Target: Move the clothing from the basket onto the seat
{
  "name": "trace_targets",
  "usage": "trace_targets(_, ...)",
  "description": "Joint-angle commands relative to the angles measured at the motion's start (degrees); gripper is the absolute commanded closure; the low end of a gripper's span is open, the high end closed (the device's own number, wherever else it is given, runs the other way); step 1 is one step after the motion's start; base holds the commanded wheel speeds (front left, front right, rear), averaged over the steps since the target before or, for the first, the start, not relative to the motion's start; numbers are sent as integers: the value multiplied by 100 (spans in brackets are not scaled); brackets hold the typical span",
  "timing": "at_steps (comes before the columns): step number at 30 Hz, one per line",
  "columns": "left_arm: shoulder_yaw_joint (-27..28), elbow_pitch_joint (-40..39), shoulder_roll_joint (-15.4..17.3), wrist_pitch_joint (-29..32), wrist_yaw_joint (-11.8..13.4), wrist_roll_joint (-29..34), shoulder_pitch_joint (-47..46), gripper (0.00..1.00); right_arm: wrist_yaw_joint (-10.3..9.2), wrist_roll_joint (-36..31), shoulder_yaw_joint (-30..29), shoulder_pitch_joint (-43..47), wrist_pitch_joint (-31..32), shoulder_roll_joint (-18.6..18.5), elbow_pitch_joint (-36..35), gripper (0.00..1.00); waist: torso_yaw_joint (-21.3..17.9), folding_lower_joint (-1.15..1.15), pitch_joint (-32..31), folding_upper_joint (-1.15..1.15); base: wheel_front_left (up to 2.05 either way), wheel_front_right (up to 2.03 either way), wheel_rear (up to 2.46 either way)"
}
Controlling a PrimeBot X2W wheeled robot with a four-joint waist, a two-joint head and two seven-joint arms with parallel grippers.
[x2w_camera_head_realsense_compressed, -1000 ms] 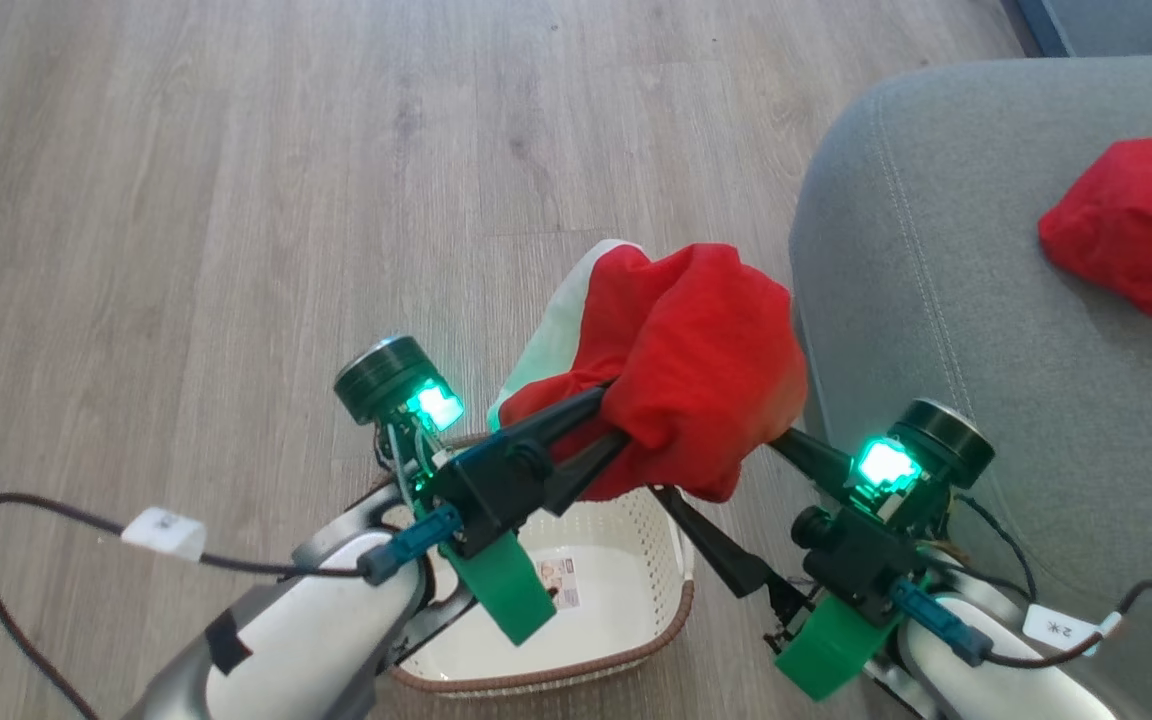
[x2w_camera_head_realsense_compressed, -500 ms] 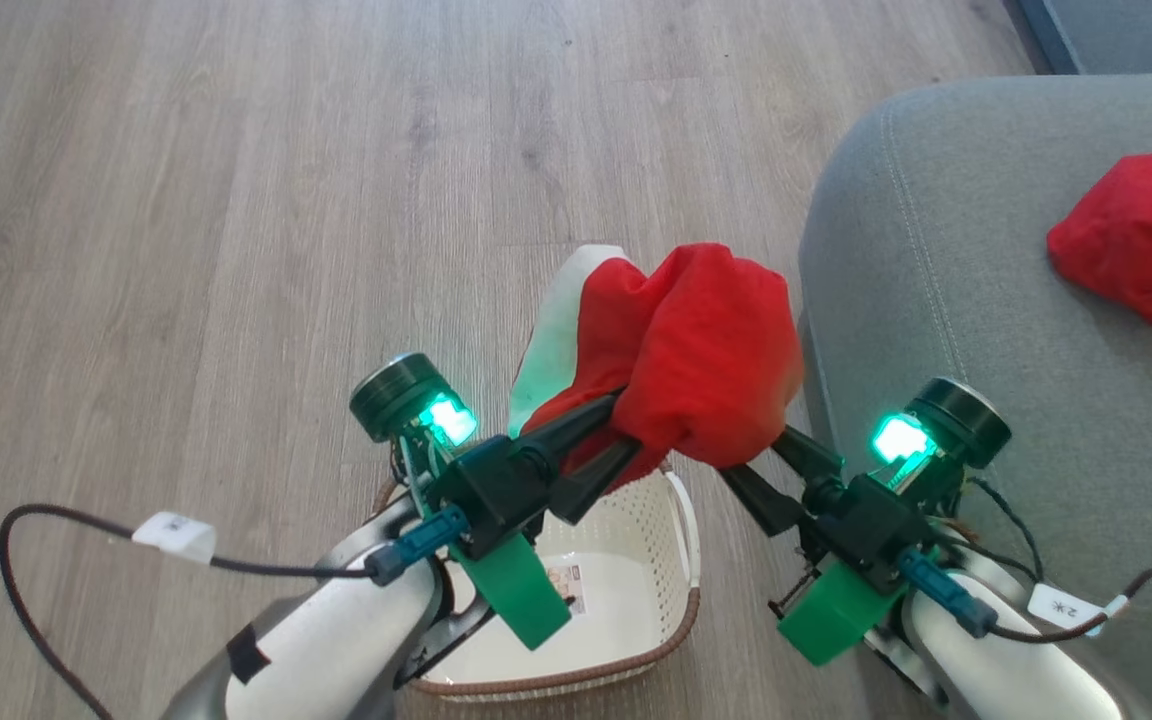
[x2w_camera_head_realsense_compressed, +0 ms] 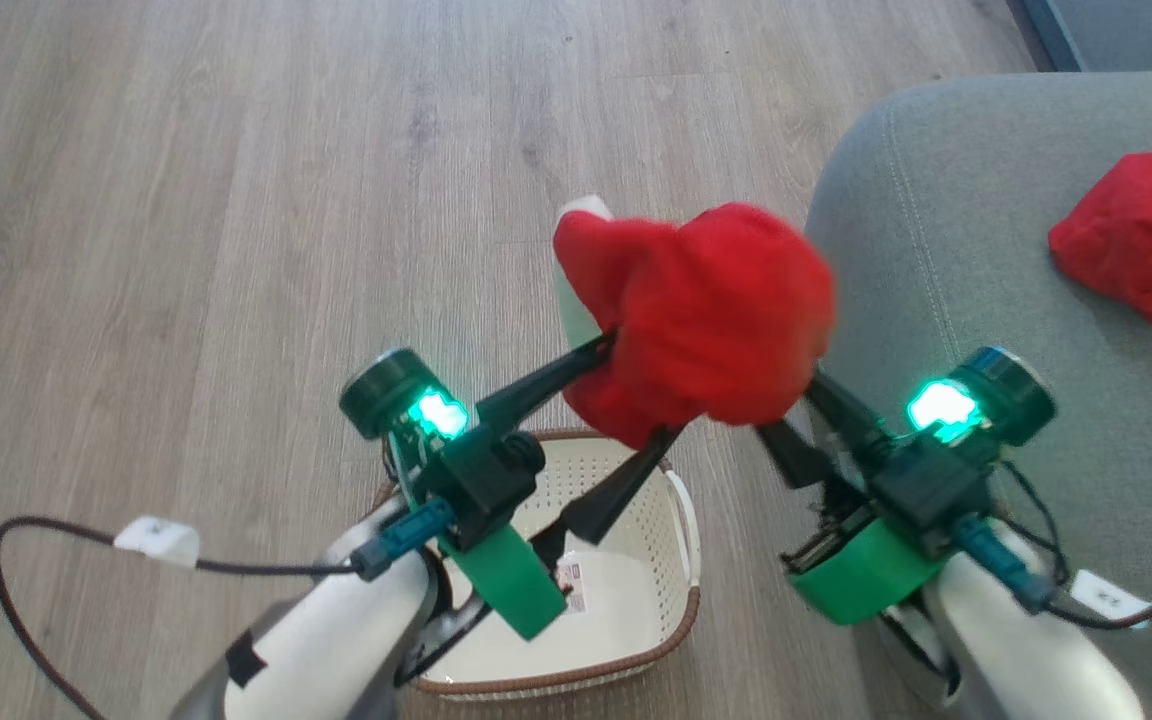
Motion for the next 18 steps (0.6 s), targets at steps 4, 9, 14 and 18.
trace_targets(4,437,-45,-41,-5,-6,52,97,0,-1,95,-520,76,-37,160,-316,100,8,0,-15,0,0,0,0)
trace_targets(9,585,60,-62,-5,-6,59,295,0,-1,201,-1045,244,-37,242,-374,100,4,0,-32,0,0,0,0)
trace_targets(14,752,213,-99,-5,-7,5,572,0,-1,281,-1620,474,-37,294,-356,100,-22,0,-32,0,0,0,0)
trace_targets(18,799,355,-132,-5,-7,13,769,0,-1,331,-2166,657,-37,430,-253,100,-45,0,-18,0,0,0,0)
